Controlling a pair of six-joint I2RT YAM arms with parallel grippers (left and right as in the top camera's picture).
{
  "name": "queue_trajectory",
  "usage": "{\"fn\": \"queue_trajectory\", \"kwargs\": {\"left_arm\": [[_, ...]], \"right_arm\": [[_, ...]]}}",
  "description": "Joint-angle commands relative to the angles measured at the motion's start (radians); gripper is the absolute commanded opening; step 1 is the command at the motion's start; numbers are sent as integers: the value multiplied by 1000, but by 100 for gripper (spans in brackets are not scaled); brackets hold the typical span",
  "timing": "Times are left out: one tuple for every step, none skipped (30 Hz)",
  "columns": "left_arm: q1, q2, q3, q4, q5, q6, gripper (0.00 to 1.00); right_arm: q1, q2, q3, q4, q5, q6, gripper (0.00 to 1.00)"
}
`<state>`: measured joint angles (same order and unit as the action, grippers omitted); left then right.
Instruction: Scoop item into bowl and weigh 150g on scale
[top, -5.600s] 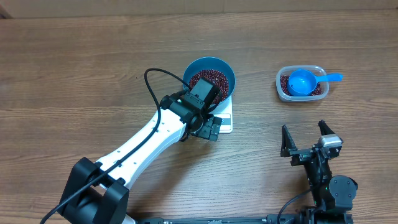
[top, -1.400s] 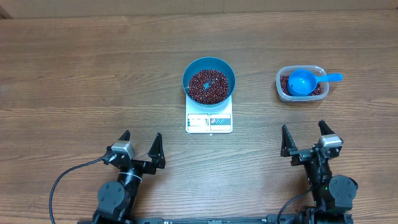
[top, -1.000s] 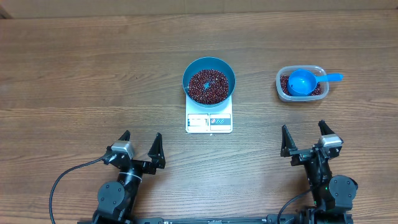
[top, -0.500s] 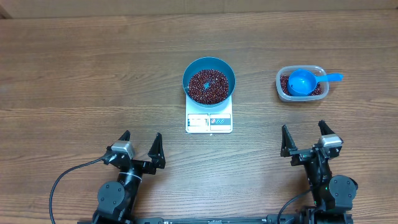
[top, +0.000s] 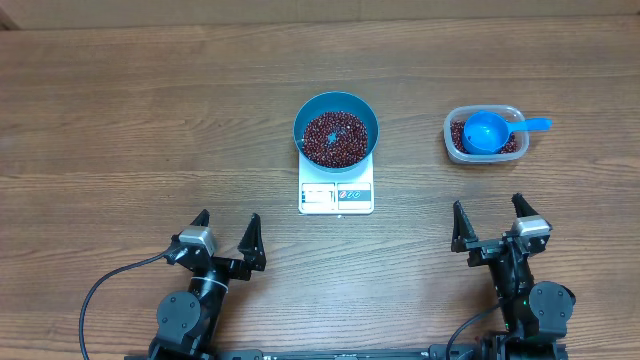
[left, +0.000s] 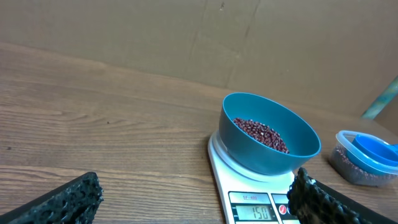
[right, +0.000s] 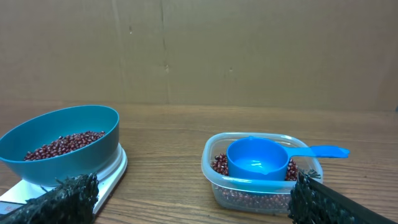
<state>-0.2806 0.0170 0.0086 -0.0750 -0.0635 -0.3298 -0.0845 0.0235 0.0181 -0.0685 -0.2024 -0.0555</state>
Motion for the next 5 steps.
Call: {"fn": "queue_trajectory", "kwargs": {"left_arm": [[5,-2,-4,1,9,27,100],[5,-2,-4,1,9,27,100],[5,-2,-4,1,9,27,100],[5,-2,-4,1,9,27,99],[5,-2,-4,1,9,27,100]], "right_arm": [[6,-2,-10,5,8,6,100],[6,-2,-10,5,7,6,100],[6,-2,-10,5,8,6,100],[6,-2,-10,5,7,6,100],[6,-2,-10,5,7,6,100]]}}
